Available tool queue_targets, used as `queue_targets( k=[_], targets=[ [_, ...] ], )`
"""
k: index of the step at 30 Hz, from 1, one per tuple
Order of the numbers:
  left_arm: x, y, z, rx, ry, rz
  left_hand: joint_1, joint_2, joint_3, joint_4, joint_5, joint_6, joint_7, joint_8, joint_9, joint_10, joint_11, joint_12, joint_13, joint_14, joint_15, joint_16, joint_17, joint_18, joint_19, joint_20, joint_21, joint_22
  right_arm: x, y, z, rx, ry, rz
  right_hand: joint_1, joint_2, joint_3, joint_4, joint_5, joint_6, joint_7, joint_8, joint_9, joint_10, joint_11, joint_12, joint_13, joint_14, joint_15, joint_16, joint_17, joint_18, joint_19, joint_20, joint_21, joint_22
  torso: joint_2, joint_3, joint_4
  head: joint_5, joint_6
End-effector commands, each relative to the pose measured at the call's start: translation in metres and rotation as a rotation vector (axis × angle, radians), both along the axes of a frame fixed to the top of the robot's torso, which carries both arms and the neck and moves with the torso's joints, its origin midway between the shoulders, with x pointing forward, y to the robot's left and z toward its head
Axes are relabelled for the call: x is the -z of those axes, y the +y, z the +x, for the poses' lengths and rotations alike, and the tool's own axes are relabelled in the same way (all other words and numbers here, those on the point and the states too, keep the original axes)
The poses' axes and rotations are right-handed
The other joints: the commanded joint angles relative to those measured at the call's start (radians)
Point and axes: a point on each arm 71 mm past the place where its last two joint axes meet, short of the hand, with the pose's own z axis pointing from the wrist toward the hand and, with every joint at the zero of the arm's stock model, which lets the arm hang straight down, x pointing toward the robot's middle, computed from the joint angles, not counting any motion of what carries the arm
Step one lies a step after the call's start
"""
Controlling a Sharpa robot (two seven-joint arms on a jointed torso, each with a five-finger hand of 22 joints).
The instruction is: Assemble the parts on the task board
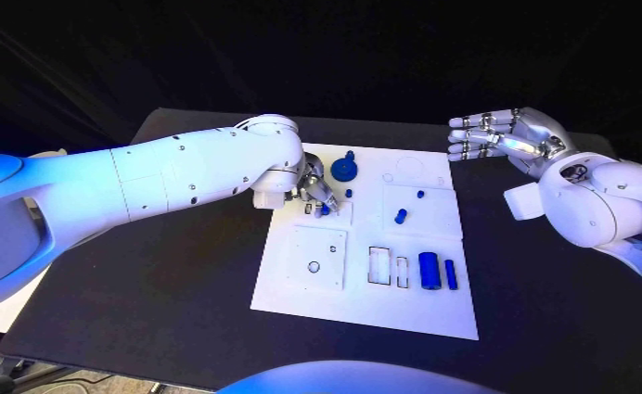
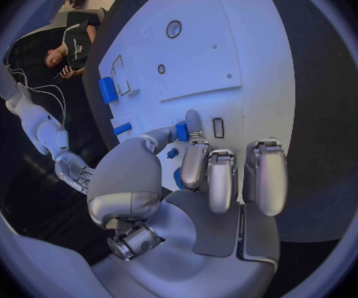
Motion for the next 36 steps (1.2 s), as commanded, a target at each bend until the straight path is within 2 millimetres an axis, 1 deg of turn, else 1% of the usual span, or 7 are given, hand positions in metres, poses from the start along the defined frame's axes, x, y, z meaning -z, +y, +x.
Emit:
queue_targets(
  k=[1,5,13,18,30,34,36],
  targets=[
    [0.005,0.001,-0.004,-0.016,0.027,0.037,-0.028,-0.008,-0.041,0.018,-0.005,0.011,0.0,-0.007,-0.004,0.009,-0.002,0.005,0.003,0.103,-0.005,0.003,0.263,-0.018,0.065,-0.01,0.007,0.175,0.0,0.002,-0.001,-0.02,-0.003,0.0,0.002,-0.007,0.005,-0.003,0.005,-0.003,0.003,-0.004,-0.001,-0.006,0.002,-0.004,-0.001,-0.002,0.001,-0.003,-0.001,0.006,0.009,-0.001,-0.005,-0.001,0.0,0.0,-0.0005,0.0,0.001],
    [0.005,0.003,-0.003,-0.023,0.023,0.035,-0.04,-0.02,-0.117,0.04,-0.007,0.018,-0.002,-0.008,-0.01,0.012,-0.004,0.007,0.008,0.103,-0.007,0.003,0.263,-0.019,0.067,-0.011,0.01,0.18,0.0,0.002,-0.001,-0.02,-0.003,-0.001,0.002,-0.007,0.005,-0.003,0.005,-0.003,0.003,-0.004,-0.001,-0.006,0.002,-0.004,-0.001,-0.002,0.001,-0.003,-0.001,0.006,0.009,-0.001,-0.005,-0.001,0.0,0.0001,-0.0005,0.0,0.001],
    [0.001,0.007,-0.005,-0.032,0.008,0.024,-0.017,-0.004,-0.246,0.084,-0.006,0.025,-0.006,-0.012,-0.023,0.016,-0.007,0.009,0.016,0.103,-0.01,0.003,0.263,-0.02,0.069,-0.015,0.012,0.186,0.0,0.001,0.0,-0.018,-0.002,-0.001,0.001,-0.007,0.005,-0.003,0.006,-0.003,0.004,-0.004,-0.001,-0.006,0.002,-0.004,-0.001,-0.002,0.001,-0.003,-0.001,0.006,0.009,-0.001,-0.005,-0.001,0.0,-0.0004,-0.0005,-0.002,0.001],
    [-0.006,0.01,-0.006,-0.038,-0.009,0.011,-0.01,-0.002,-0.265,0.089,-0.005,0.026,-0.006,-0.012,-0.025,0.017,-0.007,0.009,0.017,0.103,-0.01,0.003,0.263,-0.02,0.069,-0.015,0.012,0.185,0.001,0.0,0.0,-0.016,-0.002,-0.002,0.001,-0.007,0.005,-0.003,0.006,-0.003,0.004,-0.004,-0.001,-0.006,0.002,-0.004,-0.001,-0.002,0.001,-0.003,-0.001,0.006,0.009,-0.001,-0.005,-0.001,-0.002,0.0001,0.0002,-0.004,0.002],
    [-0.03,0.016,-0.005,-0.031,-0.051,-0.007,0.029,0.005,-0.314,0.098,-0.003,0.023,-0.006,-0.013,-0.029,0.016,-0.007,0.005,0.016,0.103,-0.011,0.003,0.263,-0.018,0.064,-0.016,0.005,0.175,0.002,0.0,0.0,-0.014,0.0,-0.003,0.001,-0.007,0.005,-0.003,0.006,-0.003,0.004,-0.004,-0.001,-0.006,0.002,-0.004,-0.001,-0.002,0.001,-0.003,-0.001,0.006,0.009,-0.001,-0.005,-0.001,-0.001,0.0007,-0.0011,-0.001,0.013],
    [-0.045,0.021,-0.002,-0.028,-0.067,-0.01,0.052,0.002,-0.345,0.102,-0.002,0.0,0.003,-0.022,-0.034,-0.008,-0.002,-0.031,-0.024,0.103,-0.009,0.003,0.263,-0.01,0.048,-0.015,-0.017,0.141,0.002,-0.001,0.001,-0.012,0.001,-0.004,0.001,-0.007,0.005,-0.003,0.006,-0.003,0.004,-0.004,-0.001,-0.006,0.002,-0.004,-0.001,-0.002,0.001,-0.003,-0.001,0.006,0.009,-0.001,-0.005,-0.001,0.0,0.0009,-0.0001,-0.002,0.016],
    [-0.055,0.024,0.003,-0.04,-0.081,-0.017,0.076,0.005,-0.359,0.1,0.0,-0.043,0.017,-0.048,-0.046,-0.034,0.009,-0.068,-0.066,0.103,-0.004,0.003,0.263,-0.003,0.034,-0.011,-0.038,0.111,0.003,-0.002,0.001,-0.01,0.001,-0.005,0.001,-0.007,0.005,-0.003,0.006,-0.003,0.004,-0.004,-0.001,-0.006,0.002,-0.004,-0.001,-0.002,0.001,-0.003,-0.001,0.006,0.009,-0.001,-0.005,-0.001,0.0,0.001,0.0003,-0.001,0.021]
  ],
)
